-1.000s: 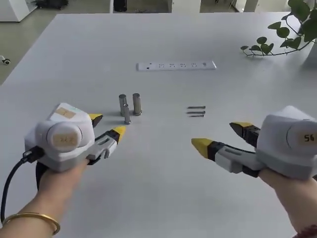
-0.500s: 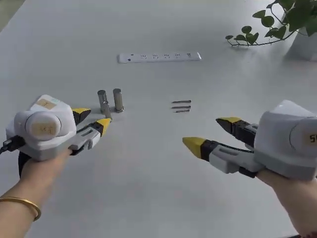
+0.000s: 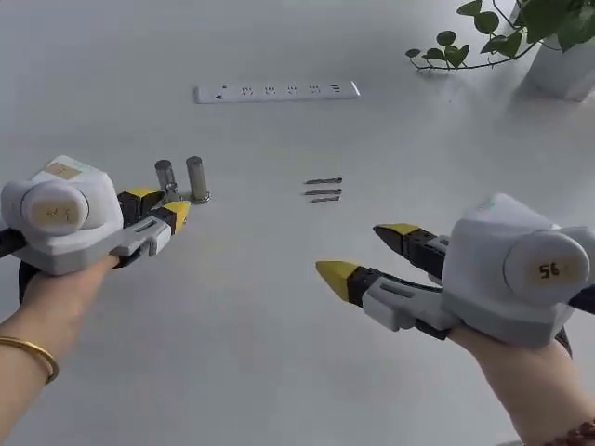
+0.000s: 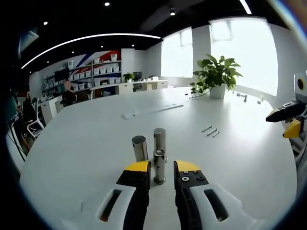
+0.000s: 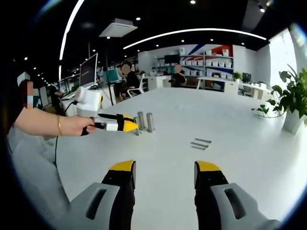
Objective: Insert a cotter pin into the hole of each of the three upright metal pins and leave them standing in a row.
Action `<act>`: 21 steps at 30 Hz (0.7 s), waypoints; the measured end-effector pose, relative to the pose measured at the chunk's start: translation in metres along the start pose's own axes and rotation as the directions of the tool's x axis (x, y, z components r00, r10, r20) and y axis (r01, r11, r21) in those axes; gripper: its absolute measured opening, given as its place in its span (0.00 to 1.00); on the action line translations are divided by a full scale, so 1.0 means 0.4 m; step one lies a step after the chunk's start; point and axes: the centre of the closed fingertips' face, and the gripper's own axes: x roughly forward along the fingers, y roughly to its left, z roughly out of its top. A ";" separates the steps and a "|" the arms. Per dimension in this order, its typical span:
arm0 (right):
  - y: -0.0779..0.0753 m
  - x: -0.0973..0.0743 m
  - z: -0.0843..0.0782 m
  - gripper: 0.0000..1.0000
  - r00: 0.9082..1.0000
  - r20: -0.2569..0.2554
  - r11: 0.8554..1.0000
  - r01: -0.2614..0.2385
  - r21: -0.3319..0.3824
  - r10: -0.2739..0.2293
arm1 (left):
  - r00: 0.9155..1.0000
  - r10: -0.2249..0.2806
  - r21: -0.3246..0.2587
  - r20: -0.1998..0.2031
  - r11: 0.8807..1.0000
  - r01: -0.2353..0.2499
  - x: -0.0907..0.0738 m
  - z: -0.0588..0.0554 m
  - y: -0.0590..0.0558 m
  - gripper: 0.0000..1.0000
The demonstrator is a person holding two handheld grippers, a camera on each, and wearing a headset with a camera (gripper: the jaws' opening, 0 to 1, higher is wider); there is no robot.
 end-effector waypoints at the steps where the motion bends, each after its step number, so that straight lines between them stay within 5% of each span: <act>1: -0.001 0.001 -0.002 0.45 1.000 -0.001 1.000 0.002 0.001 -0.002 | 1.000 -0.004 0.001 -0.001 1.000 0.004 0.004 0.000 0.000 0.15; 9: -0.015 0.001 -0.027 0.43 0.999 -0.026 1.000 0.019 0.005 -0.019 | 0.999 -0.012 0.036 -0.032 0.999 0.013 0.021 -0.014 0.005 0.09; 13: -0.021 0.003 -0.031 0.43 0.999 -0.031 1.000 0.025 0.017 -0.025 | 0.999 -0.021 0.009 -0.027 1.000 0.021 0.022 -0.013 0.007 0.07; 21: -0.021 0.006 -0.033 0.43 0.999 -0.033 1.000 0.025 0.019 -0.024 | 0.998 -0.054 0.031 -0.036 0.998 0.055 0.016 -0.015 -0.014 0.07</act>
